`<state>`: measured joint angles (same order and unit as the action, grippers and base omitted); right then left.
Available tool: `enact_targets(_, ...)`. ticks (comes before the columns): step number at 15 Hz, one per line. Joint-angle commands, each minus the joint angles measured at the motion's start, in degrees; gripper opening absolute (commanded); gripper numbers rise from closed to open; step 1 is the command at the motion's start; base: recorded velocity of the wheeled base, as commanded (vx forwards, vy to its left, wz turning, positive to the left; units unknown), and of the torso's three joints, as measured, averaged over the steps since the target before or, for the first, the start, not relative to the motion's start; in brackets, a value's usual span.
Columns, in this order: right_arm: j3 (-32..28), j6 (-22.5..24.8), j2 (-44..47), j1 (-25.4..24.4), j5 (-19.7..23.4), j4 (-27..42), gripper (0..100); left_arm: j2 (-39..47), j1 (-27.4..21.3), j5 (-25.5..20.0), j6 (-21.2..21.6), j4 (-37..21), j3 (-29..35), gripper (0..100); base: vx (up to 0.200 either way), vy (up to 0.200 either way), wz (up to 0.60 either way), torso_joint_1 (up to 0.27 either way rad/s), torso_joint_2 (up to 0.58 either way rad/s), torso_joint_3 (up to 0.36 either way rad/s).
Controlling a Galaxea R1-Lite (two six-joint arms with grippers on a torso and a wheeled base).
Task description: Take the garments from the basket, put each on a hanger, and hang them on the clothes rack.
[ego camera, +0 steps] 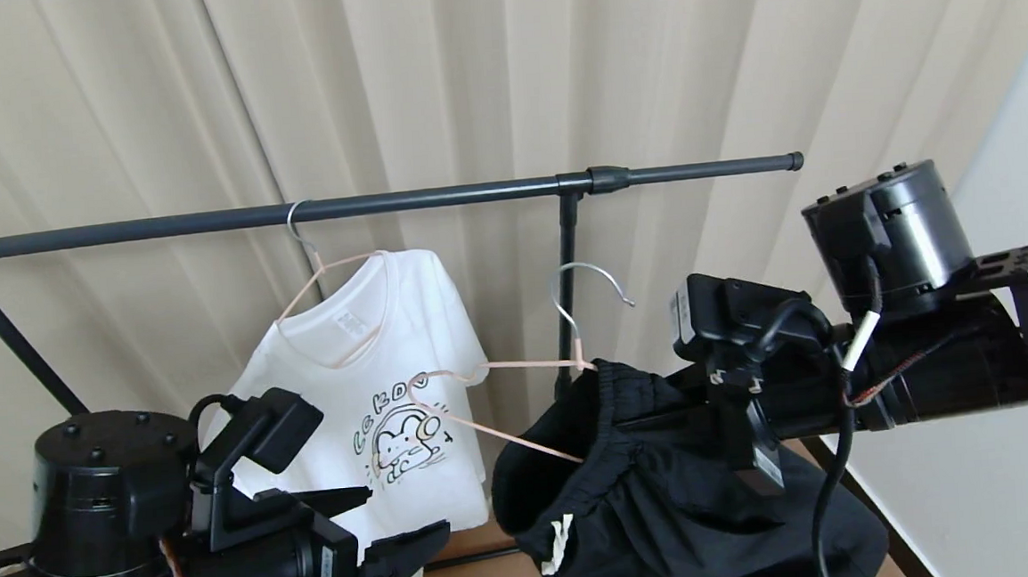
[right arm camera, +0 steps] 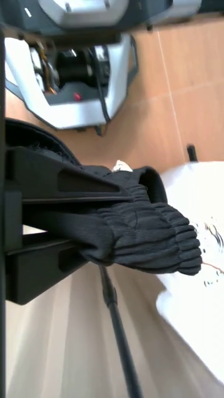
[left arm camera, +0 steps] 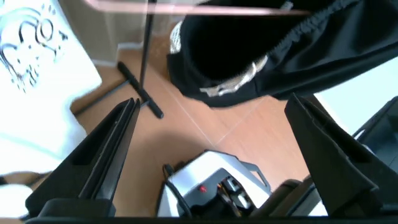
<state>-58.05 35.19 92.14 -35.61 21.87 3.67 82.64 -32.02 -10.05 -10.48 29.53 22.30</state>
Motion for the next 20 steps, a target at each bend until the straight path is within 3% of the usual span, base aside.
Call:
enact_targets(1,7.2,-0.1,-4.1,1.7,-0.2,-4.3,0,6.1,-2.4,3.6,-1.3,-0.5,1.1,100,0.0,0.0,0.0,0.0,0.0,0.0)
enact_targets(3,8.9,-0.2,-5.3,2.0,-0.4,-5.1,0,9.0,-3.8,6.0,-1.8,-0.4,1.8,100,0.0,0.0,0.0,0.0,0.0,0.0)
enact_targets(5,11.6,-2.7,-7.0,2.0,-0.6,-6.7,0,18.7,-8.4,12.9,-5.7,-0.3,6.8,100,0.0,0.0,0.0,0.0,0.0,0.0)
enact_targets(7,12.5,-3.0,-7.5,1.9,-0.6,-6.7,0,22.6,-10.3,14.7,-5.7,-0.3,10.4,100,0.0,0.0,0.0,0.0,0.0,0.0)
enact_targets(20,11.9,-4.1,-10.7,-3.6,-1.6,-6.6,0,29.5,-12.0,16.5,-5.9,4.7,13.6,100,0.0,0.0,0.0,0.0,0.0,0.0)
